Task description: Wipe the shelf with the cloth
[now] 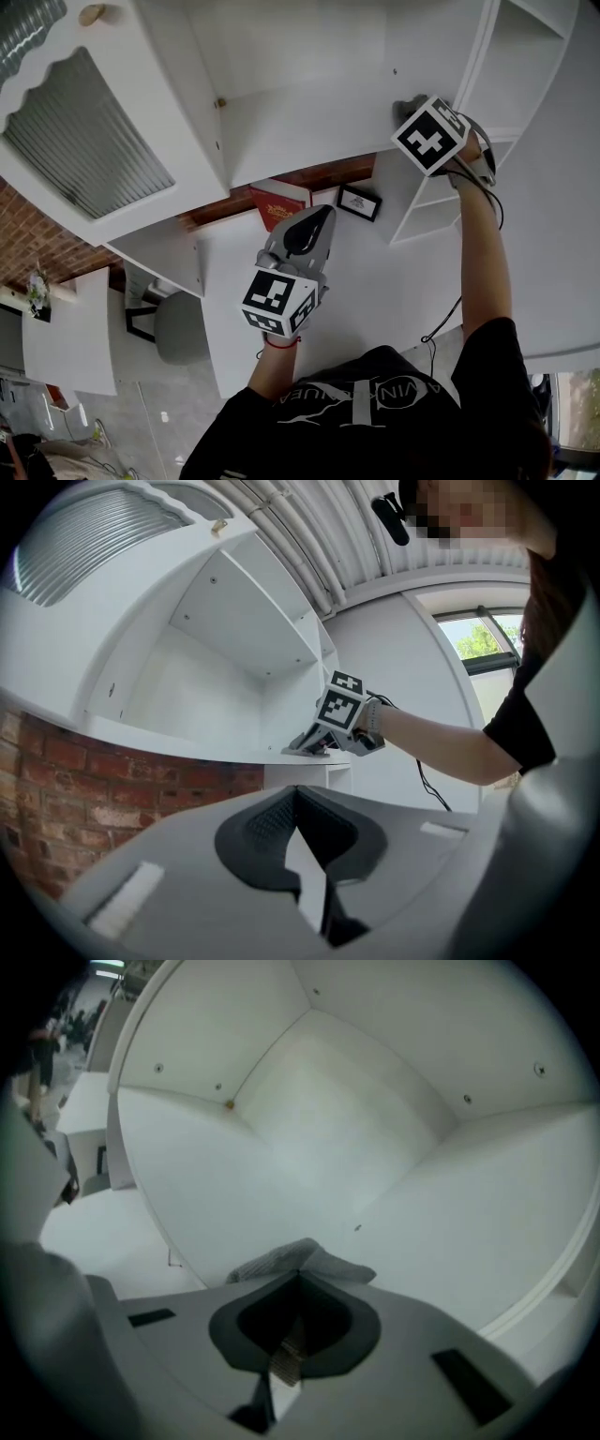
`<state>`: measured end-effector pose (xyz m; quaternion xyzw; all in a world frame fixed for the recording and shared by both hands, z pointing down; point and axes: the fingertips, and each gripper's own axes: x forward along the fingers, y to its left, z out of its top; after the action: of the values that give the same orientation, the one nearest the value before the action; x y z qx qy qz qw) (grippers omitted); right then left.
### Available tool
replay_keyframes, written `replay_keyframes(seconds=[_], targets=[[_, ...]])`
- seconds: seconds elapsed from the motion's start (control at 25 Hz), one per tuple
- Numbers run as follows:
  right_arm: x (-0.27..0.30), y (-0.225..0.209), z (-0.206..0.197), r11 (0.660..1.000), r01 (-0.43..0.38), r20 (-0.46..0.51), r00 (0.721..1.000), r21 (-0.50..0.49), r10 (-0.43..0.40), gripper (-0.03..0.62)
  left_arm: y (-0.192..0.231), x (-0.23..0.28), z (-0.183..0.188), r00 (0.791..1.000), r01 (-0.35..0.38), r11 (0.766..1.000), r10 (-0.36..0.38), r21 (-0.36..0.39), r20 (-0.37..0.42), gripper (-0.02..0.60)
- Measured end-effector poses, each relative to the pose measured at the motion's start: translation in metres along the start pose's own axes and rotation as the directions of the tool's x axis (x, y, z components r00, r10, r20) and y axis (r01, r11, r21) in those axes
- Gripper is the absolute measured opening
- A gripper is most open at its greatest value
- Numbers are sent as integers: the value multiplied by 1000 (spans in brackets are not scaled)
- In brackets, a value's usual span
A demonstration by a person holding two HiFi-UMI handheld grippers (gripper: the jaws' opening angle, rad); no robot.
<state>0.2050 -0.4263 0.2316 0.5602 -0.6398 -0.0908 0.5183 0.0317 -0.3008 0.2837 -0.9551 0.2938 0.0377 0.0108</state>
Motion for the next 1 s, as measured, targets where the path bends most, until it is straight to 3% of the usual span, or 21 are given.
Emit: replay_keyframes(seconds=[0.16,0.48,0.72,1.0], targets=[[-4,19,22,987,-135,86,988,85,128,12,5,-4,1,1000,-11,1000,11,1,1,9],[2,59,81,954,-298,154,942,-12,297,12,21,-22,-3,998,-57,998,57,4,-5,9],[3,100,144,903,-416,224,875,-110,430,12,47,-43,-4,992,-129,992,129,12,-8,9],[-5,150,201,846,-485,272,803,-220,531,12,74,-72,-7,976,-218,976,218,9,-6,9]])
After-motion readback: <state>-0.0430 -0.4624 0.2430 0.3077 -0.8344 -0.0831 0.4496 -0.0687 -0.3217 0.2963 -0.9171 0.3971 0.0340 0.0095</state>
